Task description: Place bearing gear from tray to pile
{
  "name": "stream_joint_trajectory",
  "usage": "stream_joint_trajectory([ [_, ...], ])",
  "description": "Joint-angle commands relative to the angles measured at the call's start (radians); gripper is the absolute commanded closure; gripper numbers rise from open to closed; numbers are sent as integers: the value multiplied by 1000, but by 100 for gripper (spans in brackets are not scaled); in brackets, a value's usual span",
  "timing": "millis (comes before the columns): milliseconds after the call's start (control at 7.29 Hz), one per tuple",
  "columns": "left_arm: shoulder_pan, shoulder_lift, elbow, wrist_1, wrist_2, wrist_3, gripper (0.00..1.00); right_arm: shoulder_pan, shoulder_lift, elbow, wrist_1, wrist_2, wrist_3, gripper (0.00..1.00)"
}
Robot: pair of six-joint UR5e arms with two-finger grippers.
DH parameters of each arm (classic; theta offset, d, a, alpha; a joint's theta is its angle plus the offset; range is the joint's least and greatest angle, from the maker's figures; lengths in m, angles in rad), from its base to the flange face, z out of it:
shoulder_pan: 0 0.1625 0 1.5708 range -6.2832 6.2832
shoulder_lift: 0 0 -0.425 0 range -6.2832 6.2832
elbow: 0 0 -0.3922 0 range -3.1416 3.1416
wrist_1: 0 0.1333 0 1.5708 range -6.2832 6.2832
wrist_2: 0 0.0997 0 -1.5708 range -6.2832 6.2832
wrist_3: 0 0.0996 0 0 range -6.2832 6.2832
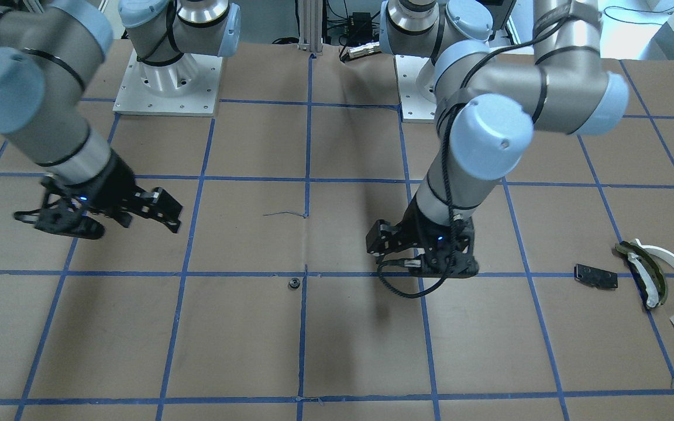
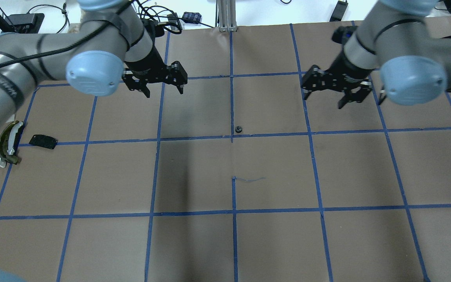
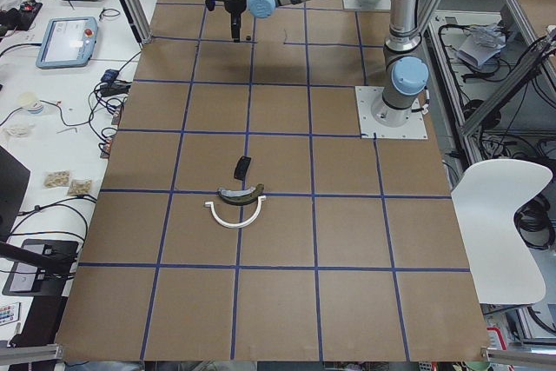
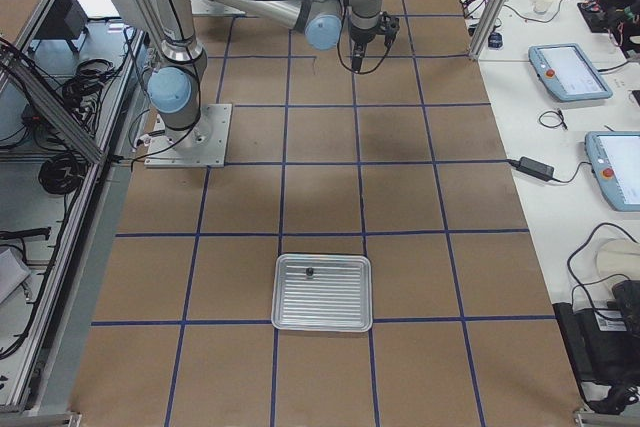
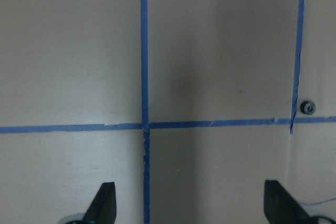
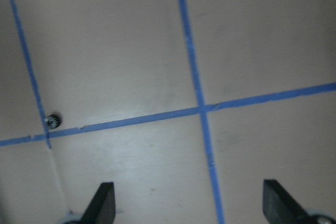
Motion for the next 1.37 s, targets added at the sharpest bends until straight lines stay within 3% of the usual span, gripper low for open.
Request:
stream_joint_trajectory([
  [0,-147,-150,30,76,7,-182,0,-288,-33,1,77,-138,-594,0],
  [274,-251,-255,66,200,11,-358,0,-463,-1,8,45,-188,-908,0],
  [549,-282,-313,112,211,66,-389,6,-628,162,5,-231,-237,-1203,0],
  [686,-304,-324,97,197,73,-397,6,-703,268,-5,-389,-236,-1369,11],
  [823,-306,-332,98,197,108,-385,5,-749,350,-13,-468,-237,-1444,12],
  [960,-304,-335,110,203,112,-384,4,-780,363,-16,-467,-240,-1473,12],
  [1234,-309,-332,77,209,114,-398,7,-835,390,-15,-475,-251,-1775,13],
])
